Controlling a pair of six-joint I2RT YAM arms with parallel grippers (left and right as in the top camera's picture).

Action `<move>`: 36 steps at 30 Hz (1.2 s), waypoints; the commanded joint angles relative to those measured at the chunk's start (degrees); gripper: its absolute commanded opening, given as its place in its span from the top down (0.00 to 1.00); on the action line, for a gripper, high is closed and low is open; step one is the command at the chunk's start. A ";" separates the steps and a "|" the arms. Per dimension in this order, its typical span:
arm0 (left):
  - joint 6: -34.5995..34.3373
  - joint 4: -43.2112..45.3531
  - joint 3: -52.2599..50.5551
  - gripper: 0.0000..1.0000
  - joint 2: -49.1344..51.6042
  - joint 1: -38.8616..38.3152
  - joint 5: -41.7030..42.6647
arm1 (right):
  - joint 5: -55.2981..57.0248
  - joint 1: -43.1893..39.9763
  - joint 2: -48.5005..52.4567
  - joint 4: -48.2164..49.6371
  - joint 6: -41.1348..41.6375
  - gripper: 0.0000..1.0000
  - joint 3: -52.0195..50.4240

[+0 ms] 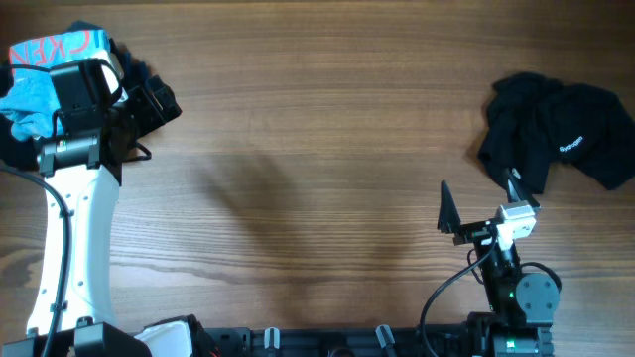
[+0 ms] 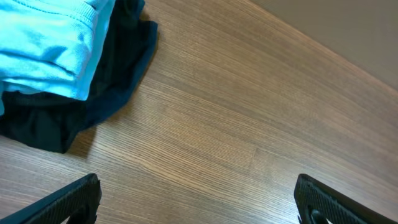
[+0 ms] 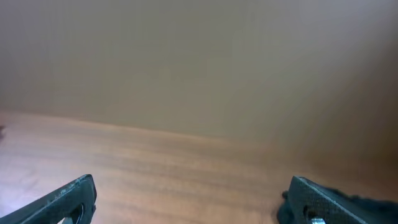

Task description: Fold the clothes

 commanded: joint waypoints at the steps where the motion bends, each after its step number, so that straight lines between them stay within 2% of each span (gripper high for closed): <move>1: -0.92 0.15 -0.24 0.00 -0.55 -0.15 0.90 | 0.96 -0.39 -1.38 -3.15 -0.42 0.00 -0.11; 4: -0.92 0.15 -0.24 0.00 -0.55 -0.15 0.90 | 1.29 -0.39 -1.38 -6.38 1.42 0.00 -0.11; 36: -0.92 0.15 -0.24 0.00 -0.55 -0.15 0.90 | 1.40 -0.37 -0.55 -6.27 1.40 0.00 -0.11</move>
